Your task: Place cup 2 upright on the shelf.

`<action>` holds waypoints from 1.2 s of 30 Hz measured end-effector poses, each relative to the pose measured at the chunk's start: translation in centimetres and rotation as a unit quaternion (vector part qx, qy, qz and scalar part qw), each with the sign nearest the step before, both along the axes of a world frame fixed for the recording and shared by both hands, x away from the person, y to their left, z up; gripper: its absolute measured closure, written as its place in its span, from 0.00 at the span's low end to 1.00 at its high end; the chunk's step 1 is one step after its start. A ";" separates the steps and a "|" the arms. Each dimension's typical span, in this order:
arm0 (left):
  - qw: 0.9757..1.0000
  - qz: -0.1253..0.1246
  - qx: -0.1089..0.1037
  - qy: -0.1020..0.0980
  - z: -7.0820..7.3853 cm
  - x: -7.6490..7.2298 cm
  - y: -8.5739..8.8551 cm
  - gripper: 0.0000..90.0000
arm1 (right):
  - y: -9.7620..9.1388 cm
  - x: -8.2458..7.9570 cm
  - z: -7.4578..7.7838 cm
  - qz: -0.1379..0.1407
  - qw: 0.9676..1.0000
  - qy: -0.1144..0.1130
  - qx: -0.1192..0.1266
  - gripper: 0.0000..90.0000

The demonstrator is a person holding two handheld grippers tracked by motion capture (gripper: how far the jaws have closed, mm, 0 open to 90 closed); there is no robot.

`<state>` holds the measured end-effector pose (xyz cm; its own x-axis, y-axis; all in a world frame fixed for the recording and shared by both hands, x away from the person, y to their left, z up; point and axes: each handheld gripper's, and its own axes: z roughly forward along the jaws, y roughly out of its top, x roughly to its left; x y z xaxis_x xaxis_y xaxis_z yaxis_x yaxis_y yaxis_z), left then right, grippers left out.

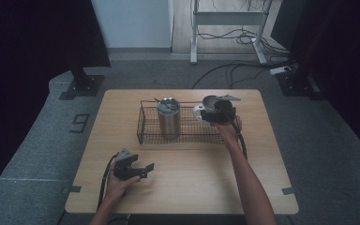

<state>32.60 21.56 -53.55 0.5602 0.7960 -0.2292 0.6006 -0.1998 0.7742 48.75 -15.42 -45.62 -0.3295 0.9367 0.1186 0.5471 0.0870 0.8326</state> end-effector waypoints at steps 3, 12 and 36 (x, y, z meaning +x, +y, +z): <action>1.000 0.000 0.000 0.000 0.0 0.0 0.1 0.12 | 0.2 0.1 -0.3 0.001 1.000 0.003 -0.003 0.09; 1.000 0.001 0.000 -0.001 0.0 0.0 0.2 0.12 | 0.7 0.5 -1.2 0.001 1.000 0.014 -0.011 0.09; 1.000 0.001 -0.001 0.001 0.0 0.0 0.2 0.12 | 1.3 0.6 -3.0 0.001 0.999 0.026 -0.041 0.09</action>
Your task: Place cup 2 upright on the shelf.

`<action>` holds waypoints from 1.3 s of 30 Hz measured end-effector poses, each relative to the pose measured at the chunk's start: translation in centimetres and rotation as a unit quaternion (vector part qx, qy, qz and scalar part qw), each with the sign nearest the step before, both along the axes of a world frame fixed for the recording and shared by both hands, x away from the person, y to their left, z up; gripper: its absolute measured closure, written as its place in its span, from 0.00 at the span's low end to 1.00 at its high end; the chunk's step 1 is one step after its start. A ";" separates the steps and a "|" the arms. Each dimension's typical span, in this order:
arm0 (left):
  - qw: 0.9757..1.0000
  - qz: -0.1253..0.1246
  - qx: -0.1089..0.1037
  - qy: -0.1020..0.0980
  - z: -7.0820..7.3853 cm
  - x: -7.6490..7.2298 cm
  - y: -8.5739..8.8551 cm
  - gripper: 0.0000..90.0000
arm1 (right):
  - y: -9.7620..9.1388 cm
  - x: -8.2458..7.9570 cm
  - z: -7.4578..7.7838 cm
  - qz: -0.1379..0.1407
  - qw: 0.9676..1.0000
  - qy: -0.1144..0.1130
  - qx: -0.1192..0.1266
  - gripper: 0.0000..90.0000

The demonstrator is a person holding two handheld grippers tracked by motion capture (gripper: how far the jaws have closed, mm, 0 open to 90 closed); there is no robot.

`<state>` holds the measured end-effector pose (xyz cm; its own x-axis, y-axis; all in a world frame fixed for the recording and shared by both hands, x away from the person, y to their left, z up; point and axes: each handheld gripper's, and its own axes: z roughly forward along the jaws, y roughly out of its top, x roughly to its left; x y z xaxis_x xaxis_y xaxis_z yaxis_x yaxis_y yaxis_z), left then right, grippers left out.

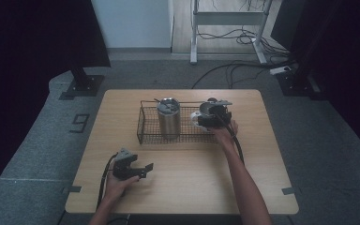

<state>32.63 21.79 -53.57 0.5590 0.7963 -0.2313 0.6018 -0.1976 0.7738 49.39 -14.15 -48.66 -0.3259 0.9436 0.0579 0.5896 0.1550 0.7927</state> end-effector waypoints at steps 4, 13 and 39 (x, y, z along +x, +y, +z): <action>1.000 0.000 -0.001 0.000 0.0 0.0 0.0 0.12 | 0.1 0.1 0.0 0.003 1.000 0.003 -0.001 0.09; 1.000 0.000 -0.002 0.000 0.0 0.0 0.0 0.12 | 0.3 0.2 -0.2 0.011 1.000 0.017 -0.018 0.08; 1.000 -0.001 -0.002 0.002 0.1 0.0 0.1 0.12 | 0.6 1.0 -0.4 0.015 0.997 0.066 -0.033 0.08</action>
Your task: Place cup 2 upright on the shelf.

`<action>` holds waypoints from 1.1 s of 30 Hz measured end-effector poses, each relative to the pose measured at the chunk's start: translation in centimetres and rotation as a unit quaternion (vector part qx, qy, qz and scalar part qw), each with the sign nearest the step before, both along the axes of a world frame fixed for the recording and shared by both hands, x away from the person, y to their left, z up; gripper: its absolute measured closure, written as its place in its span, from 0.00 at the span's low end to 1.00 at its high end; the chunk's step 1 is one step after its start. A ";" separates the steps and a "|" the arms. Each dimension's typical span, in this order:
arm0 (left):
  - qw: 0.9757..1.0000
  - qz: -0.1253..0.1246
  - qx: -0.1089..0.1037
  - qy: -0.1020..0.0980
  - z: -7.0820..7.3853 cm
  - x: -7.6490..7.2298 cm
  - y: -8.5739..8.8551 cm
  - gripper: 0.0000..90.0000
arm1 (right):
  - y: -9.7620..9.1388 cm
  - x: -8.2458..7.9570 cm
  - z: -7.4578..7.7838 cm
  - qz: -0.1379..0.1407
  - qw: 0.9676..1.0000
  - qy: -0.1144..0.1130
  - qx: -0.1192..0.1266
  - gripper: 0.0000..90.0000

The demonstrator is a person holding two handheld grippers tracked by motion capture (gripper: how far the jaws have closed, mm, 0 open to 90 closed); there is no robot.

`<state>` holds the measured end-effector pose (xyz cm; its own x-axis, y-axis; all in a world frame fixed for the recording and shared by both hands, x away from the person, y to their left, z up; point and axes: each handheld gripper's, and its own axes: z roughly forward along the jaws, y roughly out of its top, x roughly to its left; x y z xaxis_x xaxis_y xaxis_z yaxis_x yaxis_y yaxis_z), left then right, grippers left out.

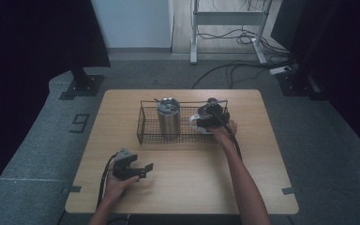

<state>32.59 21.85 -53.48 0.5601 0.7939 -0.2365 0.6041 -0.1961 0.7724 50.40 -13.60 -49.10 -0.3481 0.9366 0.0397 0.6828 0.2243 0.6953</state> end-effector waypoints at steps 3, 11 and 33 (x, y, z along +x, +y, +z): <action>1.000 -0.001 0.000 0.000 0.0 0.0 0.0 0.12 | 0.0 0.0 0.0 0.003 1.000 0.002 -0.001 0.08; 1.000 -0.001 0.001 0.001 0.0 0.0 0.0 0.12 | 0.1 0.1 -0.1 0.009 1.000 0.011 -0.009 0.08; 1.000 -0.003 0.001 0.002 0.0 0.0 -0.1 0.12 | 0.3 0.0 0.4 0.016 0.998 0.031 -0.048 0.07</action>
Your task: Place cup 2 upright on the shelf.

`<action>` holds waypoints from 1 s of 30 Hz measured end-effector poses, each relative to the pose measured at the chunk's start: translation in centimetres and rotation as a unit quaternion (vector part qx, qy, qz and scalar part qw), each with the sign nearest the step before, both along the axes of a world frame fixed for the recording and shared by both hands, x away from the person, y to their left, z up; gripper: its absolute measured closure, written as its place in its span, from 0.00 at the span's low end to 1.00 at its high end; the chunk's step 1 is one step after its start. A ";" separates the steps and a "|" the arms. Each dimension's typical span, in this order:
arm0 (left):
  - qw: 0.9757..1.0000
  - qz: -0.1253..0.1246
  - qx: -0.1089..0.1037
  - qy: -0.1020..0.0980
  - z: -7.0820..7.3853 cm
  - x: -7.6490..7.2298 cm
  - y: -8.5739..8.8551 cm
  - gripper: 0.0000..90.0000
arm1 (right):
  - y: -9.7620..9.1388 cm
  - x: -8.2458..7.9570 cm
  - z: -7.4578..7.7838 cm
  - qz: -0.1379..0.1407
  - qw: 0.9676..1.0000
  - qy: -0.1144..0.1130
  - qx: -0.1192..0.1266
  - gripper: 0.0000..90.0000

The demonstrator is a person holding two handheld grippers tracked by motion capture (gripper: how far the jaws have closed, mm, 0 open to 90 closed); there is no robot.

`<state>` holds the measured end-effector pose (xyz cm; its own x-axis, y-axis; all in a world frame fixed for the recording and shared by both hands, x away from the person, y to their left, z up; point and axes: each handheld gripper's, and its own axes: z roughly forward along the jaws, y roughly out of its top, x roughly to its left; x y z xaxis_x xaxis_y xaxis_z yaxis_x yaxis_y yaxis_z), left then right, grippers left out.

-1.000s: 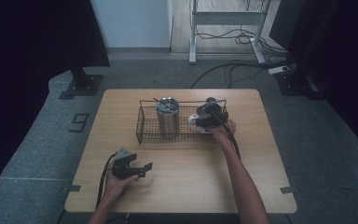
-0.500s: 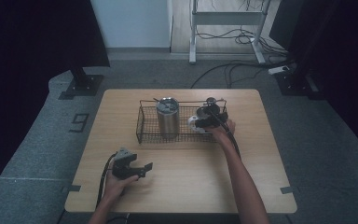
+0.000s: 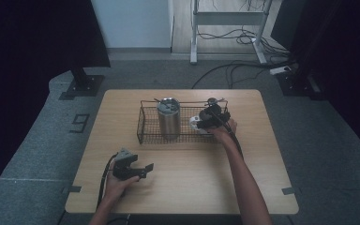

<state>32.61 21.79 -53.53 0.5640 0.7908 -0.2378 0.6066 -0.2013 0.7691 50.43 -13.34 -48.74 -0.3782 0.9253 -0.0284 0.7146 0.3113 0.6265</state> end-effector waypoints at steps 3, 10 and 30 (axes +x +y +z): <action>1.000 0.000 0.000 0.000 0.0 0.0 0.0 0.12 | 0.0 -0.1 0.1 0.004 1.000 0.003 -0.003 0.07; 1.000 0.001 0.000 -0.001 0.0 0.0 0.0 0.12 | -0.1 -0.3 0.4 0.017 1.000 0.014 -0.011 0.07; 1.000 0.001 -0.001 -0.002 0.1 0.0 0.1 0.12 | -1.2 -0.6 1.0 0.045 0.998 0.047 -0.001 0.01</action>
<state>32.57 21.86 -53.43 0.5634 0.7914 -0.2373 0.6037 -0.1983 0.7721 49.81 -14.52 -47.79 -0.4614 0.8871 0.0096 0.7386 0.3781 0.5582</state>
